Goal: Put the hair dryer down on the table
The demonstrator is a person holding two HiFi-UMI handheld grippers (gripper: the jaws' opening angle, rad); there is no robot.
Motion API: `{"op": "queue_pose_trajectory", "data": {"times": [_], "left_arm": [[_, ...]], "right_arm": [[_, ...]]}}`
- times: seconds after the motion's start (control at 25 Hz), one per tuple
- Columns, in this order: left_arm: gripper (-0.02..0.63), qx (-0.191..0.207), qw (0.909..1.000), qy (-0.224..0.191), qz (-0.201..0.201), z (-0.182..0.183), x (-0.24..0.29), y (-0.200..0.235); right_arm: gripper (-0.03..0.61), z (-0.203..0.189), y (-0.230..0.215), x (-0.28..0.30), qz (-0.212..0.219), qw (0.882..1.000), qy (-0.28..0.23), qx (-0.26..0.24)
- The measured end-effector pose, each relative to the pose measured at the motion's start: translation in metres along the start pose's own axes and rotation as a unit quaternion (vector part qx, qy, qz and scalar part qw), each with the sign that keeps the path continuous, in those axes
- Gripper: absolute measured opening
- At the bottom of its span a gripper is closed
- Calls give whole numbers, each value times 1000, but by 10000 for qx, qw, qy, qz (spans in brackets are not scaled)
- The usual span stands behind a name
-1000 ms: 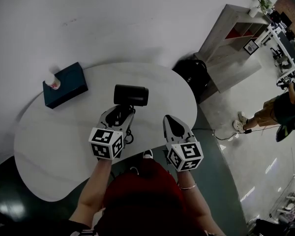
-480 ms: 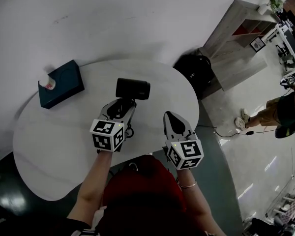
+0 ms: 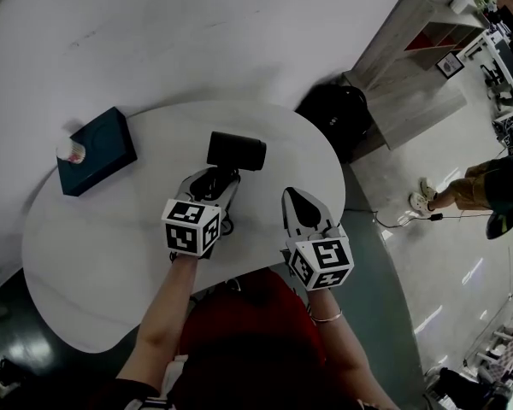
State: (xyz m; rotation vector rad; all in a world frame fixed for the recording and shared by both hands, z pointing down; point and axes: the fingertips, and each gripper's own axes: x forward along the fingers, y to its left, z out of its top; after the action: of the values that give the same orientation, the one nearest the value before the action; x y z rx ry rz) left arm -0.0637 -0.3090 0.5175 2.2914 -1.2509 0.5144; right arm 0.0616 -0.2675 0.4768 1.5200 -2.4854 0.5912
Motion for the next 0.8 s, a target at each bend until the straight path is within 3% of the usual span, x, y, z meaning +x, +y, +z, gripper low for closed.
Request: {"op": "queue_pose_trajectory", "data": {"times": [0.8], "left_arm": [[215,9,9979,637,126,-16,27,8]], "right_arm": [[15,-8,-9,13,-3,9998,133,142]]}}
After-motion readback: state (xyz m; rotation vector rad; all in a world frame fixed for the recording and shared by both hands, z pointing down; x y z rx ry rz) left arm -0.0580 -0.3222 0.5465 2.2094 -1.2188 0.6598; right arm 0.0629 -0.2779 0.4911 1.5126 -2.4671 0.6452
